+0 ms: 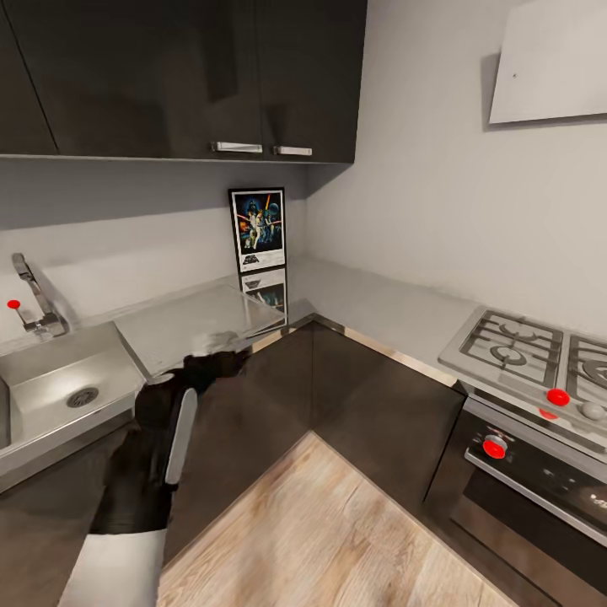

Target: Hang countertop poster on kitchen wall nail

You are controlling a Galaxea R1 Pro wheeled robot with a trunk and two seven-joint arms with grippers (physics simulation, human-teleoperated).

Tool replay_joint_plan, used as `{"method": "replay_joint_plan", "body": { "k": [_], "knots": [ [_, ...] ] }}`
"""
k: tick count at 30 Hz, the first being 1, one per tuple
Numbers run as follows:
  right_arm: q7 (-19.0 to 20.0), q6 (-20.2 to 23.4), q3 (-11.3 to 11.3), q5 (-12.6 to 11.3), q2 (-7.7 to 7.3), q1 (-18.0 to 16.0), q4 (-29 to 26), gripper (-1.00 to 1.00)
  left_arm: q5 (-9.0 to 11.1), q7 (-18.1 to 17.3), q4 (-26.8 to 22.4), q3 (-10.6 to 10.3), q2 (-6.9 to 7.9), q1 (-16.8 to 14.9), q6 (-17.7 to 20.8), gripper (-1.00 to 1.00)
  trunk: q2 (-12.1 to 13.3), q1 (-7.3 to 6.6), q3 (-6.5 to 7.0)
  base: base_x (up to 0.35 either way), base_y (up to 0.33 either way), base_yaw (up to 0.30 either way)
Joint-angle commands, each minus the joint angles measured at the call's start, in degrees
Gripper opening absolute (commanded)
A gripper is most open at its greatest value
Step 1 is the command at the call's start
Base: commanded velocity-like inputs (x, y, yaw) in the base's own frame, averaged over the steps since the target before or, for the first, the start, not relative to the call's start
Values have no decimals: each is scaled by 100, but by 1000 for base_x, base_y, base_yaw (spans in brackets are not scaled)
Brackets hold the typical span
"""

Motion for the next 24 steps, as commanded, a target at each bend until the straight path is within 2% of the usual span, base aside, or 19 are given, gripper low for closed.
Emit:
{"method": "replay_joint_plan", "body": {
  "k": [1, 3, 4, 6, 7, 9, 10, 15, 24],
  "knots": [
    [-35, -5, 6, 60, -1, -4, 4, 100, -4, 3, 3, 9, -13, -298, 144, 100, -4, 0, -8, 0, 0, 0],
    [-32, -5, 7, 60, -1, -4, 2, 100, -11, 13, 34, 10, -24, -627, 317, 100, -4, 0, -8, 0, 0, 0],
    [-30, -5, 13, 60, 4, -5, 1, 100, -28, 96, 297, 15, -39, -1440, 657, 100, -4, 0, -8, 0, 0, 0],
    [-29, -5, 14, 60, 5, -5, 0, 100, -32, 186, 484, 23, -37, -1719, 759, 100, -4, 0, -8, 0, 0, 0],
    [-28, -4, 16, 60, 4, -5, 0, 100, -35, 474, 881, 31, -36, -2097, 847, 100, -4, 0, -8, 0, 0, 0],
    [-27, -4, 16, 60, 6, -5, 0, 100, -35, 669, 1145, 34, -35, -2296, 879, 100, -4, 0, -8, 0, 0, 0],
    [-27, -2, 17, 60, 7, -5, 0, 100, -26, 898, 1566, 36, -35, -2575, 899, 100, -4, 0, -8, 0, 0, 0],
    [-26, -5, 17, 60, 1, -2, 0, 100, -4, 1081, 2021, 60, -19, -2852, 901, 100, -4, 0, -8, 0, 0, 0],
    [-22, 2, 20, 60, 6, -4, 8, 100, 13, 1107, 2119, 127, -4, -2921, 822, 100, -4, 0, -8, 6, 0, 0]
  ]
}}
